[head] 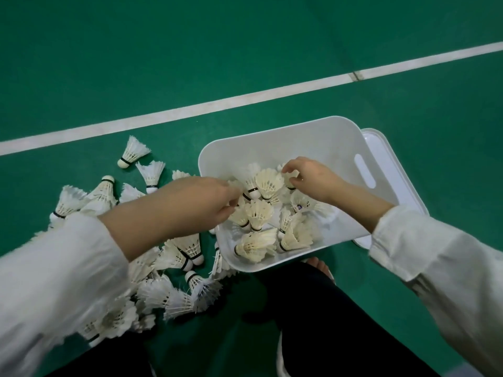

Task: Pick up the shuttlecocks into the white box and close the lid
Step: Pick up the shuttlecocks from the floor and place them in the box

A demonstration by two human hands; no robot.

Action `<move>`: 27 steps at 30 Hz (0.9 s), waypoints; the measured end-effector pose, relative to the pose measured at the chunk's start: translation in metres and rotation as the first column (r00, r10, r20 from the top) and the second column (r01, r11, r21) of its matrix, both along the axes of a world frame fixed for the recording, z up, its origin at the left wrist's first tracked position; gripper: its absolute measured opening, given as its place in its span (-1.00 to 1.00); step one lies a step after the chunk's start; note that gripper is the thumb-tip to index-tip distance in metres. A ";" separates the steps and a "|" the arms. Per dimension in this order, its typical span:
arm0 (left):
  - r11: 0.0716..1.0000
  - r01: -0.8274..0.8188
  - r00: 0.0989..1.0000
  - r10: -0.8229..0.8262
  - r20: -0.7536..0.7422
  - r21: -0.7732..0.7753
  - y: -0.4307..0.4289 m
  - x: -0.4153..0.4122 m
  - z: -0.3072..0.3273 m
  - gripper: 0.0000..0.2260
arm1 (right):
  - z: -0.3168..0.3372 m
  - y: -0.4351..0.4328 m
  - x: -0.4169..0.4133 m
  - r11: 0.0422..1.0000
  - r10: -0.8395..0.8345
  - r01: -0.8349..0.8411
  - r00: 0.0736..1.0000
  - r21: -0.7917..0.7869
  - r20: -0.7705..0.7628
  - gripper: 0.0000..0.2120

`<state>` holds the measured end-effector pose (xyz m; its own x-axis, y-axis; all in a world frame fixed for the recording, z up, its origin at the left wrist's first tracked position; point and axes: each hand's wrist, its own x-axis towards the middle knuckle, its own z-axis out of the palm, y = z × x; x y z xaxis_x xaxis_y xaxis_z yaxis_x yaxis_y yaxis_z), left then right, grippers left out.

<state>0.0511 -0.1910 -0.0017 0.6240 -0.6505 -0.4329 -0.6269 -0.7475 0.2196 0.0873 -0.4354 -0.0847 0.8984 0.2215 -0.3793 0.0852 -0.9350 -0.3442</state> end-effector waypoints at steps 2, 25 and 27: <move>0.996 0.071 0.997 -0.073 0.035 0.053 0.011 0.005 0.009 -0.79 | 0.021 0.010 -0.004 0.998 0.066 -0.067 0.997 0.019 0.038 -0.75; 0.793 -0.608 0.778 0.602 -0.180 0.025 0.235 -0.097 -0.093 -0.79 | -0.035 0.272 -0.077 0.842 0.513 -0.538 0.818 -0.033 -0.260 -0.74; 0.793 -0.608 0.780 0.592 -0.201 -0.022 0.227 -0.096 -0.104 -0.80 | -0.046 0.272 -0.080 0.842 0.502 -0.538 0.813 -0.049 -0.296 -0.74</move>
